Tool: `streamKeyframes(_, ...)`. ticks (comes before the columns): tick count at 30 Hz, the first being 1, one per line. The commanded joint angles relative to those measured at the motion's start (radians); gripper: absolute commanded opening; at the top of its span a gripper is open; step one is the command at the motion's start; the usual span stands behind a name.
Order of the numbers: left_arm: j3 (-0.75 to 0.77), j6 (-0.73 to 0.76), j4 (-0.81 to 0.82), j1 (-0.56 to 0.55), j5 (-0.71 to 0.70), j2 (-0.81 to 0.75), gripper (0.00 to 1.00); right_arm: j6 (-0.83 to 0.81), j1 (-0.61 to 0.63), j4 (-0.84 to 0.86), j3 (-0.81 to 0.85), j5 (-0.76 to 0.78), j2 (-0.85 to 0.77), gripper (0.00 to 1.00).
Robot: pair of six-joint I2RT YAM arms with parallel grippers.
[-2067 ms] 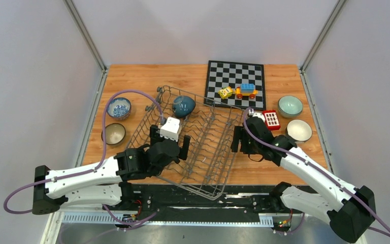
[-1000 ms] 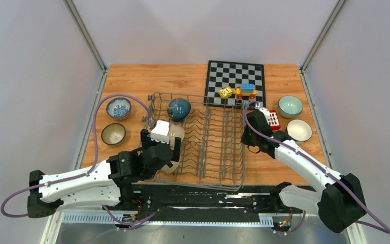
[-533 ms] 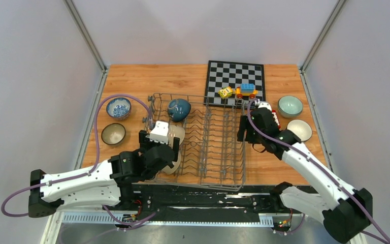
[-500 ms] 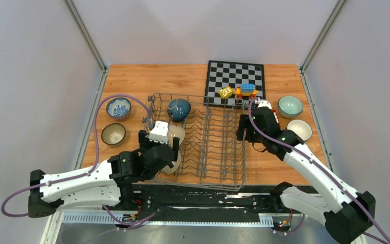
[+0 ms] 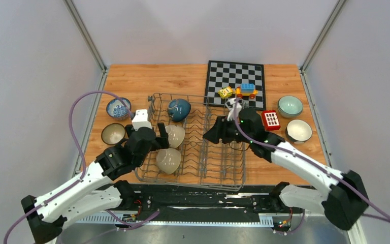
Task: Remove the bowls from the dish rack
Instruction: Pick up the bowl from the dish rack.
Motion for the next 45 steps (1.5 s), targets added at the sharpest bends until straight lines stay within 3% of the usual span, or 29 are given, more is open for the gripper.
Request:
streamKeyframes(1, 0.002, -0.013, 0.029, 0.115, 0.198, -0.023, 0.99, 0.081, 0.093, 0.242, 0.069, -0.144, 0.174, 0.59)
streamKeyframes(7, -0.071, -0.049, 0.085, 0.196, 0.284, -0.07, 1.0, 0.221, 0.13, 0.401, 0.08, -0.044, 0.397, 0.63)
streamKeyframes(11, -0.123, -0.053, 0.111, 0.242, 0.305, -0.101, 0.95, 0.323, 0.131, 0.543, 0.085, -0.056, 0.518, 0.67)
streamKeyframes(21, -0.144, -0.021, 0.209, 0.336, 0.331, -0.014, 0.84, 0.403, 0.115, 0.682, 0.106, -0.082, 0.696, 0.73)
streamKeyframes(26, -0.152, -0.005, 0.259, 0.342, 0.333, 0.032, 0.8, 0.465, 0.107, 0.795, 0.092, -0.107, 0.758, 0.68)
streamKeyframes(38, -0.182, -0.029, 0.326, 0.354, 0.318, 0.116, 0.72, 0.495, 0.104, 0.843, 0.085, -0.131, 0.79, 0.54)
streamKeyframes(45, -0.178, -0.038, 0.342, 0.37, 0.314, 0.141, 0.71, 0.516, 0.102, 0.879, 0.084, -0.146, 0.823, 0.52)
